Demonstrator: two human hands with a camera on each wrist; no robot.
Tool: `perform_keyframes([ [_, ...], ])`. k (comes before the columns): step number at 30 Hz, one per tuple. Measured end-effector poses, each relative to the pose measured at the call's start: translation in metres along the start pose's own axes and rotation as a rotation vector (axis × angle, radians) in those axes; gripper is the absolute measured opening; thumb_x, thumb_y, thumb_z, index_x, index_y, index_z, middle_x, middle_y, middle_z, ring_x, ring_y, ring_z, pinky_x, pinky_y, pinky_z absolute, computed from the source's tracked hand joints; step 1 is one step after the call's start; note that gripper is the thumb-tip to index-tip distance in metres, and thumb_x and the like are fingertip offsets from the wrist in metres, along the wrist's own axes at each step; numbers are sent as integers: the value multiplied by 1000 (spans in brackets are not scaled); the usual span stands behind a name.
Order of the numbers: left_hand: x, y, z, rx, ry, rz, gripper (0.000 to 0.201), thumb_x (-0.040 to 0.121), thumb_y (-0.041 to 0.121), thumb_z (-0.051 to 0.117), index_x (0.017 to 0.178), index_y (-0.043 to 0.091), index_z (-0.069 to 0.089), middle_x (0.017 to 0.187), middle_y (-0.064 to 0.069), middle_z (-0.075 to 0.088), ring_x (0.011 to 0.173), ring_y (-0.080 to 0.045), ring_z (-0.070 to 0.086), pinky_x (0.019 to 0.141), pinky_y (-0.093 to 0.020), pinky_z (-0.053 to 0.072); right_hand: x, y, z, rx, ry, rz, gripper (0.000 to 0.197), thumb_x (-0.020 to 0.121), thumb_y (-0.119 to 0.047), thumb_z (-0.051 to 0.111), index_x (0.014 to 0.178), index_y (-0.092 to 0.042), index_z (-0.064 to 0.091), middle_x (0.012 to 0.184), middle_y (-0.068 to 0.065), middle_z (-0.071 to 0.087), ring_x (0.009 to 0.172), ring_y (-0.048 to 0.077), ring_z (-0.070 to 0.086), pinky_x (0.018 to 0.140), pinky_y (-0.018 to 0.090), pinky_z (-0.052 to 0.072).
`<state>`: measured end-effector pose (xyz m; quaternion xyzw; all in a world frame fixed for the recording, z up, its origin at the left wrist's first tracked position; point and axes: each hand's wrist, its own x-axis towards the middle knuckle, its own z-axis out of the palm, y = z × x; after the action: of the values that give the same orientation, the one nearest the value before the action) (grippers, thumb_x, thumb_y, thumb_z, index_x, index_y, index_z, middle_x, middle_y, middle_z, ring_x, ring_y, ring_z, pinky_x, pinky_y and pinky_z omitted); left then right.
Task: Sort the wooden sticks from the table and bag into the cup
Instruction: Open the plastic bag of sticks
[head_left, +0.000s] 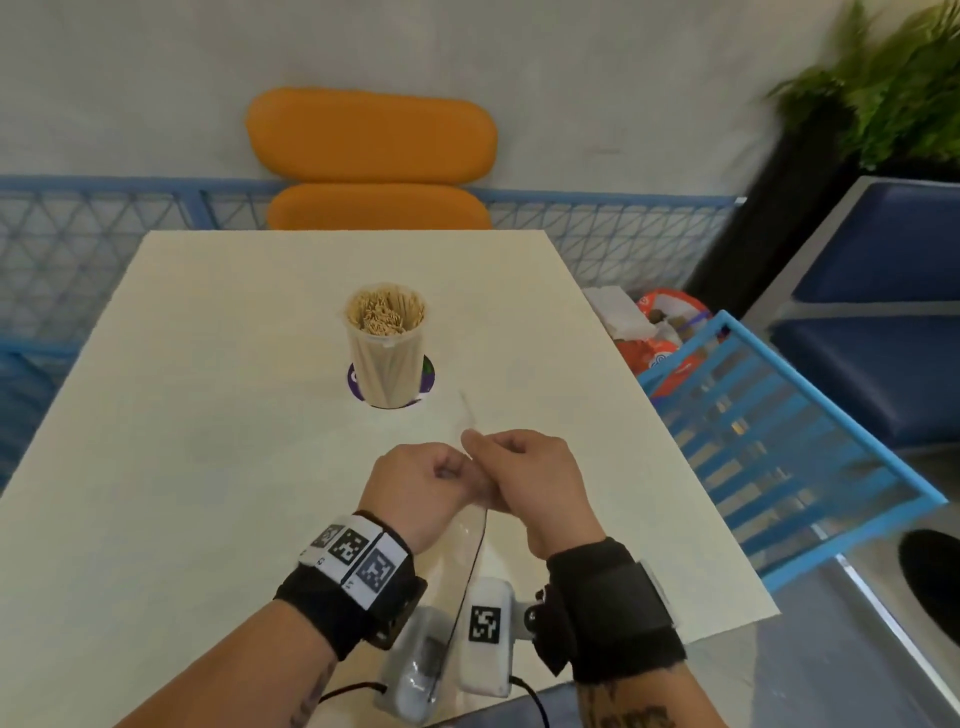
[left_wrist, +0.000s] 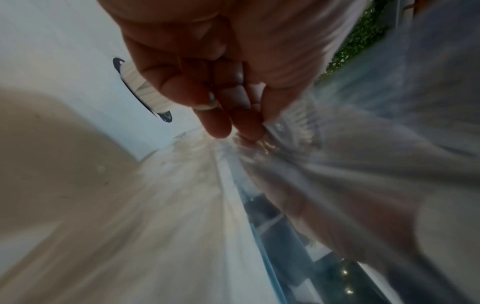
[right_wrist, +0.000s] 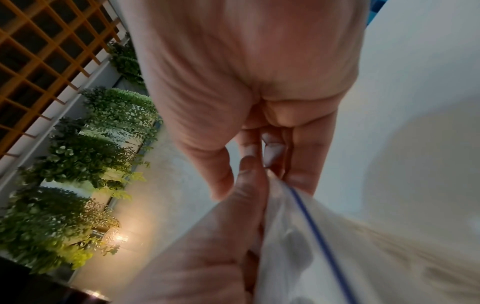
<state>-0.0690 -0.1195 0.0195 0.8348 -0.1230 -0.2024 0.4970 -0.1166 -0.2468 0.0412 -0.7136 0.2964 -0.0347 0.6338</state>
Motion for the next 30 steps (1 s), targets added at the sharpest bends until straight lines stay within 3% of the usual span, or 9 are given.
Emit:
perform_keyframes([
  [3, 0, -3, 5, -44, -11, -14, 14, 68, 46, 76, 70, 32, 74, 73, 10, 76, 76, -10, 70, 78, -34, 55, -4, 2, -6, 75, -55, 24, 19, 90, -19, 70, 86, 0, 73, 77, 13, 74, 68, 20, 70, 60, 29, 60],
  [7, 5, 0, 7, -102, 29, -7, 19, 83, 38, 77, 69, 27, 71, 69, 3, 74, 61, -9, 63, 64, -27, 45, 2, 0, -14, 118, -60, 50, 22, 94, -18, 66, 90, 2, 71, 78, 15, 73, 68, 20, 69, 61, 34, 61],
  [9, 7, 4, 8, -152, 22, -23, 23, 89, 34, 72, 73, 19, 68, 67, 0, 72, 60, -11, 61, 59, -28, 45, 10, 1, -16, -14, -27, -21, 23, 94, -21, 64, 85, -2, 72, 81, 16, 73, 69, 21, 69, 67, 40, 63],
  [12, 10, 10, 10, -282, 28, -81, 25, 95, 27, 65, 78, 10, 60, 70, 0, 70, 65, -14, 63, 55, -30, 47, 20, -1, -14, -243, 36, -179, 29, 91, -28, 60, 72, -6, 67, 70, 10, 69, 71, 30, 66, 73, 48, 59],
  [18, 18, 23, 10, -297, 206, -60, 24, 97, 22, 59, 82, 4, 54, 84, -10, 69, 64, -16, 67, 52, -29, 55, 27, -6, -17, -401, 133, -317, 30, 98, -24, 54, 76, -5, 60, 67, 8, 65, 61, 21, 68, 65, 42, 57],
  [21, 25, 30, 0, -296, 247, -30, 23, 98, 21, 57, 85, 3, 52, 88, -9, 70, 63, -16, 70, 51, -31, 56, 30, -17, -31, -263, 114, -263, 23, 100, -19, 54, 87, -4, 64, 73, 9, 68, 53, 10, 68, 62, 35, 61],
  [25, 33, 44, -9, -252, 269, 84, 22, 98, 25, 58, 84, 9, 51, 91, -2, 69, 67, -20, 72, 52, -36, 59, 35, -38, -46, -223, 57, -260, 20, 98, -27, 60, 92, -10, 68, 81, 6, 69, 61, 8, 64, 60, 27, 58],
  [30, 41, 62, -14, -181, 309, 224, 20, 97, 23, 61, 81, 17, 51, 89, 0, 68, 67, -13, 70, 58, -39, 62, 23, -45, -37, -227, -138, -94, 42, 88, -50, 69, 98, -9, 64, 93, 8, 71, 64, 12, 66, 58, 27, 55],
])
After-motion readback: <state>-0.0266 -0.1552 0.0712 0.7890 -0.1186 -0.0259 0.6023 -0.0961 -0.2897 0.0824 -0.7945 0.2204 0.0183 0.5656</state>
